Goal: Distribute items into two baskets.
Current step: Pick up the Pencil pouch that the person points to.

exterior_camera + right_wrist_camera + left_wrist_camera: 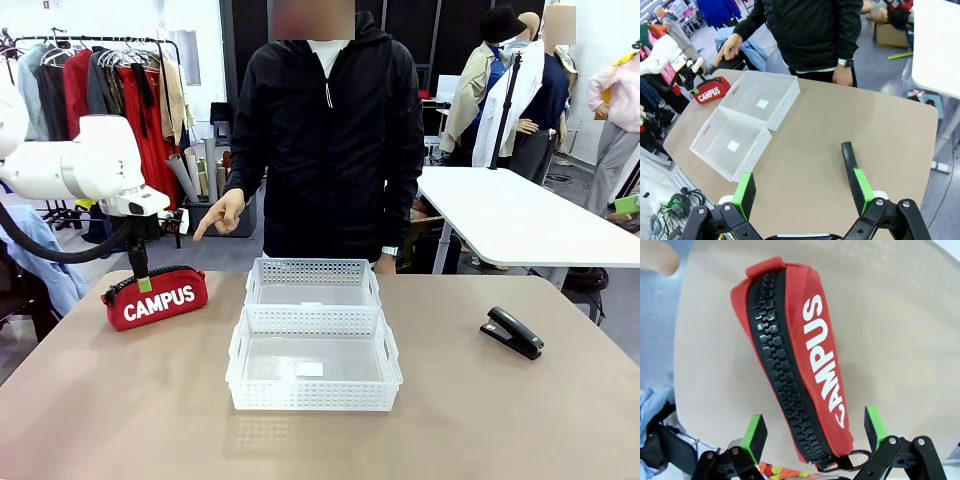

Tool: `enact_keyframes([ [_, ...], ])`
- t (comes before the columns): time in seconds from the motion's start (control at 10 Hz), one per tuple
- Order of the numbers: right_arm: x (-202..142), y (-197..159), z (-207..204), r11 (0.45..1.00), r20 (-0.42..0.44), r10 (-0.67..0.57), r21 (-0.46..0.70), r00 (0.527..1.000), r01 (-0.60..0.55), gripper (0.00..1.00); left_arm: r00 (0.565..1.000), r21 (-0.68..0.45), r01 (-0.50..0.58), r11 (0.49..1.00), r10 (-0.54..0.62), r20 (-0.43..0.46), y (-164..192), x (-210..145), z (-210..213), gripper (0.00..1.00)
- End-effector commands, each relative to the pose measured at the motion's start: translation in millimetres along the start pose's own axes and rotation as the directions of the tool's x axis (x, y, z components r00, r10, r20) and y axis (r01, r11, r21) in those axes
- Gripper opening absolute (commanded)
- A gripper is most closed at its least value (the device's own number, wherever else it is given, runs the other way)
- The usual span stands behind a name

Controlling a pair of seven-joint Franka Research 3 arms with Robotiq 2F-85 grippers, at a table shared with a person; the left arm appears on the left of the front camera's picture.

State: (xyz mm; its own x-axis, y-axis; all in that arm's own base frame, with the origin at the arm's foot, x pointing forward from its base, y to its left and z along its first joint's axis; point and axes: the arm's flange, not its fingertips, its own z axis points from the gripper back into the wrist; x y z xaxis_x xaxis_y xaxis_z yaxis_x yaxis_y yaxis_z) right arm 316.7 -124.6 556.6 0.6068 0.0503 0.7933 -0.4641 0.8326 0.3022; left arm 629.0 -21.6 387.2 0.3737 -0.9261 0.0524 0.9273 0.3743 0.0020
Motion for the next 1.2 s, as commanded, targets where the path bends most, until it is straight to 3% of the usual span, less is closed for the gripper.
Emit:
enact_keyframes([
  [0.0, 1.7, 1.1, -0.8, 1.000, 0.010, -0.002, 0.008, 1.000, 0.002, 1.00, 1.000, 0.007, -0.007, 1.000, 0.007, 0.028, -0.8, -4.9, -11.9, 1.00],
  [0.2, 1.7, 1.1, -0.8, 1.000, 0.010, -0.002, 0.008, 1.000, 0.002, 1.00, 0.998, -0.004, -0.014, 1.000, 0.015, 0.068, -2.9, -2.7, -19.5, 1.00],
  [0.7, 1.7, 1.1, -0.8, 1.000, 0.010, -0.002, 0.008, 1.000, 0.002, 1.00, 0.999, -0.007, -0.014, 1.000, 0.014, 0.052, -4.0, 0.2, -34.2, 1.00],
  [0.8, 1.7, 1.1, -0.8, 1.000, 0.010, -0.002, 0.008, 1.000, 0.002, 1.00, 0.999, -0.007, -0.013, 1.000, 0.013, 0.048, -4.1, 1.1, -33.9, 0.95],
  [0.9, 1.7, 1.1, -0.8, 1.000, 0.010, -0.002, 0.008, 1.000, 0.002, 1.00, 0.999, -0.012, -0.012, 1.000, 0.012, 0.050, -3.6, 1.7, -33.8, 0.83],
  [1.1, 1.7, 1.1, -0.8, 1.000, 0.010, -0.002, 0.008, 1.000, 0.002, 1.00, 0.999, -0.015, -0.012, 1.000, 0.012, 0.046, -4.0, 2.2, -34.1, 0.46],
])
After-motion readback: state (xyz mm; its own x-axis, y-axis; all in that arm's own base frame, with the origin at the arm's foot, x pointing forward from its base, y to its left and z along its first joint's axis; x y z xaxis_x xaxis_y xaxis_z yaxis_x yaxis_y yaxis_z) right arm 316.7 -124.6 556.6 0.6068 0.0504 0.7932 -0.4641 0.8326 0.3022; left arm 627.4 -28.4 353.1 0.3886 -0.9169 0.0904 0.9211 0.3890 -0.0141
